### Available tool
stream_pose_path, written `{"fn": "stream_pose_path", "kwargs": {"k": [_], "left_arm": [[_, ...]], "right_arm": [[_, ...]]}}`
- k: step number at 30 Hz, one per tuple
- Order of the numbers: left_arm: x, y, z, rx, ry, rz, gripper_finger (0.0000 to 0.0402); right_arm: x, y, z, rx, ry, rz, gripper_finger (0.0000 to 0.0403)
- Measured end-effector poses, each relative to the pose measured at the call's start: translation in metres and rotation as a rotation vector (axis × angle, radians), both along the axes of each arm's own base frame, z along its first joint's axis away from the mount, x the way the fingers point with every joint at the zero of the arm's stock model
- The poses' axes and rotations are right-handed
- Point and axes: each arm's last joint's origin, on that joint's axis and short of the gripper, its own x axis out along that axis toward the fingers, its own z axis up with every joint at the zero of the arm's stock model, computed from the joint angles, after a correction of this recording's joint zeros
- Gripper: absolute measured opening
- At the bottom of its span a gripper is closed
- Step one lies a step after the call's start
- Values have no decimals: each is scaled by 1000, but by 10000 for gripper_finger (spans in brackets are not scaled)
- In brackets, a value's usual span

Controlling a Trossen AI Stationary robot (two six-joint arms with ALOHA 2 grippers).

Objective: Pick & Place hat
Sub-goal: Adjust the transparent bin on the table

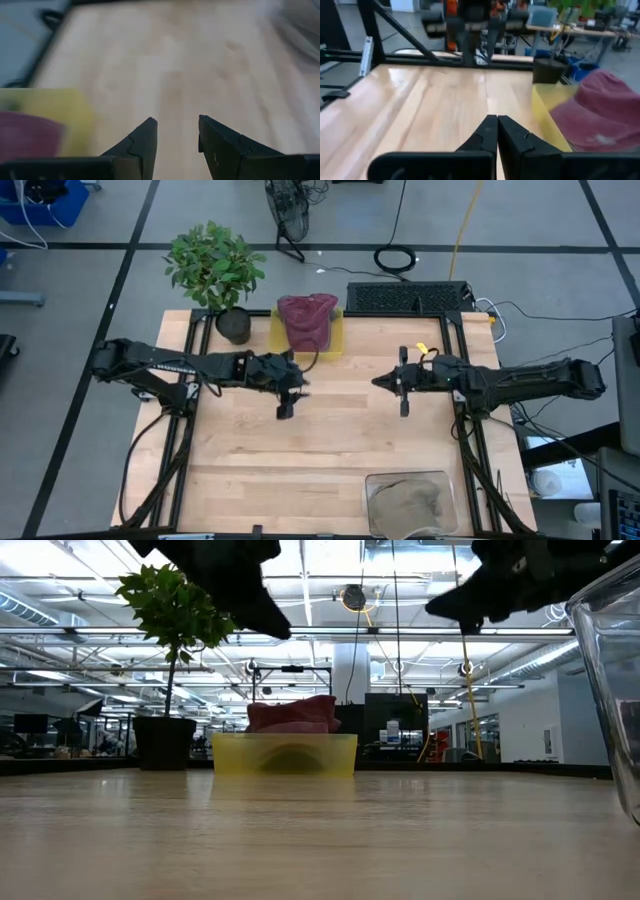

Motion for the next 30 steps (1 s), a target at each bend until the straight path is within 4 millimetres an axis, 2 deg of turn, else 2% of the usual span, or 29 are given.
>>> {"fn": "stream_pose_path", "kwargs": {"k": [4,9,15,17,20,23,30], "left_arm": [[2,8,21,-6,-189,70,147],[-9,3,15,-5,-247,47,147],[-53,9,12,-28,-334,93,147],[-66,9,16,-28,-418,92,147],[-87,9,19,-28,-496,97,147],[-105,8,17,-32,-502,94,147],[-125,10,-1,-46,-512,114,147]], "right_arm": [[-6,-5,-3,4,20,-32,0],[-20,-9,-8,4,-9,-62,0],[-45,-9,-15,51,-80,-90,0],[-52,-7,-19,56,-83,-91,0],[-59,-6,-20,54,-99,-92,0],[-63,-6,-23,72,-92,-97,0],[-66,-5,-38,78,-74,-99,0]]}}
